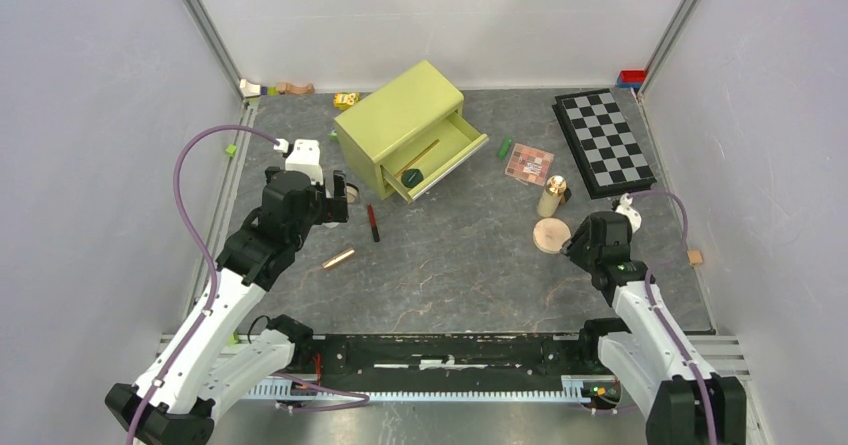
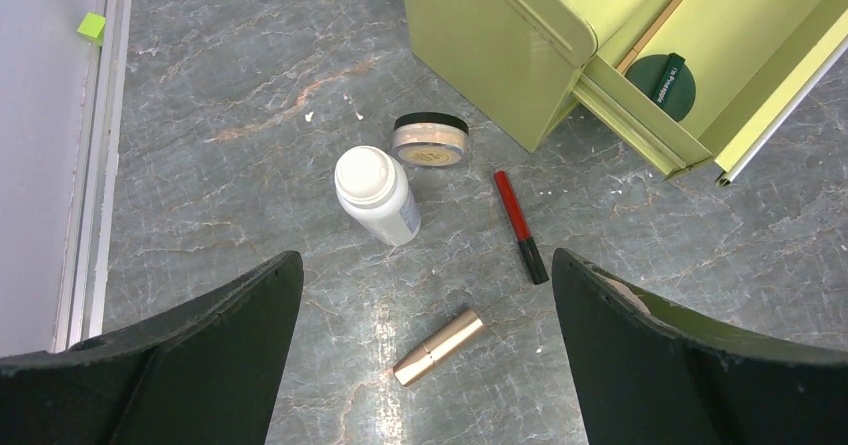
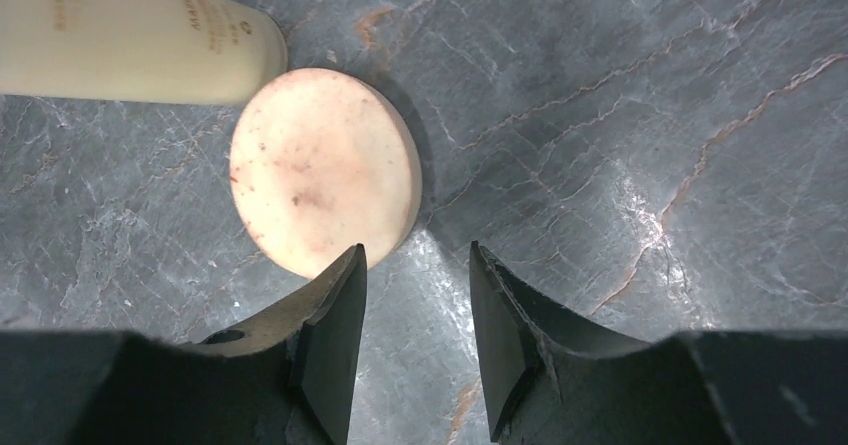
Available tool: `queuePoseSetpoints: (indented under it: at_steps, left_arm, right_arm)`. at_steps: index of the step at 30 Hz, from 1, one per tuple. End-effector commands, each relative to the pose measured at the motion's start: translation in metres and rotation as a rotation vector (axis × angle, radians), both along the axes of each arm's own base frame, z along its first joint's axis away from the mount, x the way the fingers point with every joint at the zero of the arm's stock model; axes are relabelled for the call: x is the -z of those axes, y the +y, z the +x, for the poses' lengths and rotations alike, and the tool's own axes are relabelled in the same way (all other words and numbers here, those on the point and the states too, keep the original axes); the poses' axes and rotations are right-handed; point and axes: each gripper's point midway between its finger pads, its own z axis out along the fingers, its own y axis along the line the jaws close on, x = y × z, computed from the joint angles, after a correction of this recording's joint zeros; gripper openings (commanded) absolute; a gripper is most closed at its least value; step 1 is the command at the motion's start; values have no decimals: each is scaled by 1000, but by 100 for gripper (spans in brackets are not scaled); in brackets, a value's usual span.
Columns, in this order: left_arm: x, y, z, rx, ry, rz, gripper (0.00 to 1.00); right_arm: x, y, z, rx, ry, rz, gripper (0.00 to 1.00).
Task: Organize the makeup
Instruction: Pick up the makeup tool from the center of the board.
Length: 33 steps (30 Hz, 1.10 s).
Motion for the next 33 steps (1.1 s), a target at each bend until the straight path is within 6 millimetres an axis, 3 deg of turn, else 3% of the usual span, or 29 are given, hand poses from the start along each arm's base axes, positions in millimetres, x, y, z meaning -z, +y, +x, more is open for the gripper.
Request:
queuePoseSetpoints:
  at_steps: [1, 5, 18, 33]
  left_arm:
    - [-7, -5, 5, -10, -30, -56, 100]
    - [-7, -5, 5, -10, -30, -55, 100]
    - [-7, -6, 5, -6, -28, -55, 100]
    - [-7, -6, 5, -3, -27, -56, 100]
  right_arm:
    - [6, 10, 9, -70, -57, 104, 48]
    - [12, 6, 11, -68, -64, 150, 47]
    - [5, -2, 21, -62, -131, 182, 44]
    - [26, -6, 23, -65, -83, 195, 36]
